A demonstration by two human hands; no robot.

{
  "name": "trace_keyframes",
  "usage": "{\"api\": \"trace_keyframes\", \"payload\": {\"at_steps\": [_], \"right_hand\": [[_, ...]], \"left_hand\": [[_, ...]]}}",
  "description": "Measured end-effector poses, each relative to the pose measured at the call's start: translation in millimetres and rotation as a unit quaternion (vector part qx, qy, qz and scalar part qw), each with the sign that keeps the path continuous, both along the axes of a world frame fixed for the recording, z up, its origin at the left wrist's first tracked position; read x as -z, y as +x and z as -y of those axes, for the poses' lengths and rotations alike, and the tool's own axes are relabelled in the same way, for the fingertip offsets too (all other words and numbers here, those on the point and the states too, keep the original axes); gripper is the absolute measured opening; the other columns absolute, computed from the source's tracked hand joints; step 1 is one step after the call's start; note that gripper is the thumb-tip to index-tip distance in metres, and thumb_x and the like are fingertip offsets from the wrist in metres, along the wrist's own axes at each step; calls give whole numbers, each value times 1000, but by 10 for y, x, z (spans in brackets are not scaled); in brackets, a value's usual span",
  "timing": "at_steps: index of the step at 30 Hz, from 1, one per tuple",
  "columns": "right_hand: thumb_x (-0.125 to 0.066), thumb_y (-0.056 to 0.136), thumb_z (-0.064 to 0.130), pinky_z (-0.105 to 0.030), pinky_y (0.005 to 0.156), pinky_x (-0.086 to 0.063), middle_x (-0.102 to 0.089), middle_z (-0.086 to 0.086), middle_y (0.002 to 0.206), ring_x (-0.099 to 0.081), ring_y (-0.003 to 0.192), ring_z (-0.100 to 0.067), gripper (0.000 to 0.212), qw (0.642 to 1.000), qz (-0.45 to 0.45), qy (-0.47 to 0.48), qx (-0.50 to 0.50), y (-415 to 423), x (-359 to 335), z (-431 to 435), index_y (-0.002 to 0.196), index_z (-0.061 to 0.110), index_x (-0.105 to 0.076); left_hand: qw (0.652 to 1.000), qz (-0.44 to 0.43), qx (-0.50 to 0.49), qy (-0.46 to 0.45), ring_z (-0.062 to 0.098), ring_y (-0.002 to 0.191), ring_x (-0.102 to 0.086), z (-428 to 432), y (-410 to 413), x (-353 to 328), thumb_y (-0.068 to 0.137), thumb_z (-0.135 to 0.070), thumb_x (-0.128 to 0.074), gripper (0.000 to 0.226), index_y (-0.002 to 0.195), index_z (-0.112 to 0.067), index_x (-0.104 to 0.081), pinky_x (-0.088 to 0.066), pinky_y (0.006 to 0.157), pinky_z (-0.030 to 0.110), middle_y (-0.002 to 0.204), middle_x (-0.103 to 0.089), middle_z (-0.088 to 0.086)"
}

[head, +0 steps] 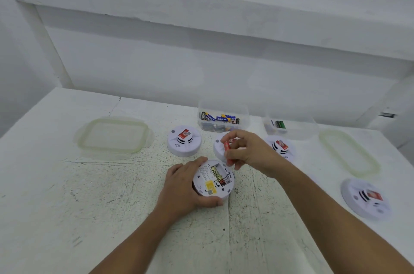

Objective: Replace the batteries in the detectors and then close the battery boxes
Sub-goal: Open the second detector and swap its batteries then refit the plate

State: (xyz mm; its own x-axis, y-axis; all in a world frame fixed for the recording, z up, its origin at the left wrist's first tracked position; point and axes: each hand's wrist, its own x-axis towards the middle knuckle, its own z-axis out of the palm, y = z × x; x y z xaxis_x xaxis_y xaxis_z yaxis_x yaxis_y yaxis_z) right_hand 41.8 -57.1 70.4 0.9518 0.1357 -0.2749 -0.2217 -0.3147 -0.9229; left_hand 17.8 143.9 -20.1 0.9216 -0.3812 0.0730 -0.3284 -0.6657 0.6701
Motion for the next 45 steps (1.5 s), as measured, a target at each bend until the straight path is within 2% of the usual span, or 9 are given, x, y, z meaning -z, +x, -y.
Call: {"api": "trace_keyframes", "payload": {"at_steps": [4, 6, 10, 17, 23, 28, 35, 39, 45], "right_hand": [[-71, 81, 9, -28, 61, -47, -61, 6, 63, -58, 61, -8, 20, 988, 68, -137, -23, -118, 144, -69, 92, 19, -58], [-73, 80, 13, -30, 68, -47, -58, 8, 63, -55, 64, -9, 20, 982, 87, -165, -16, -159, 208, -91, 87, 24, -58], [-77, 76, 18, -27, 74, -50, -69, -3, 83, -64, 83, -16, 21, 982, 98, -161, -7, -220, 296, -118, 85, 27, -60], [-78, 74, 16, -28, 75, -51, -64, 5, 95, -62, 87, -11, 19, 978, 111, -175, -11, -230, 337, -135, 83, 21, -61], [-78, 73, 21, -43, 80, -56, -68, 10, 89, -68, 84, -14, 21, 984, 77, -161, -19, -203, 410, -87, 85, 25, -62], [-76, 74, 25, -48, 82, -54, -66, 10, 93, -66, 85, -15, 17, 983, 79, -163, -22, -202, 448, -74, 84, 29, -63], [-67, 84, 27, -44, 84, -53, -67, 10, 87, -65, 86, -12, 8, 984, 79, -156, -20, -200, 430, -89, 79, 23, -62], [-61, 91, 29, -39, 86, -52, -67, 16, 78, -62, 81, -5, 17, 984, 83, -155, -14, -200, 441, -100, 75, 22, -60], [-63, 90, 25, -34, 78, -54, -69, 1, 86, -64, 80, -10, 9, 992, 54, -113, -3, -214, 499, -107, 81, 23, -60]], "left_hand": [[1000, -4, -4, -15, -5, 108, -32, 2, -20, -47, 37, -98, -47, 121, 140, -36, -36, -13, 102, 19, 123, -37, -32], [1000, -4, -5, -16, -6, 106, -31, 5, -29, -56, 38, -93, -54, 118, 140, -37, -36, -12, 101, 18, 124, -40, -30], [1000, 0, -9, -19, -5, 108, -31, 5, -22, -36, 42, -87, -58, 112, 140, -36, -36, -14, 101, 19, 125, -41, -29], [1000, 11, -13, -16, 0, 112, -35, 2, -12, 36, 44, -88, -59, 111, 139, -35, -37, -16, 102, 21, 124, -41, -30], [998, 69, -9, 8, -3, 110, -35, 30, -48, 46, 56, -87, -49, 105, 142, -27, -37, -15, 105, 21, 133, -49, -17], [993, 117, -10, 32, 8, 119, -50, 67, -71, 92, 65, -82, -47, 100, 140, -17, -41, -24, 111, 33, 133, -54, -8], [989, 137, -15, 53, 11, 119, -52, 84, -75, 144, 68, -81, -46, 98, 139, -13, -42, -30, 112, 40, 133, -55, -5], [989, 136, -14, 56, 10, 121, -50, 83, -70, 146, 68, -82, -46, 99, 139, -14, -41, -28, 113, 40, 135, -53, -6], [989, 136, -14, 59, 9, 119, -51, 71, -66, 170, 67, -81, -47, 100, 141, -14, -39, -27, 113, 39, 133, -54, -7]]}}
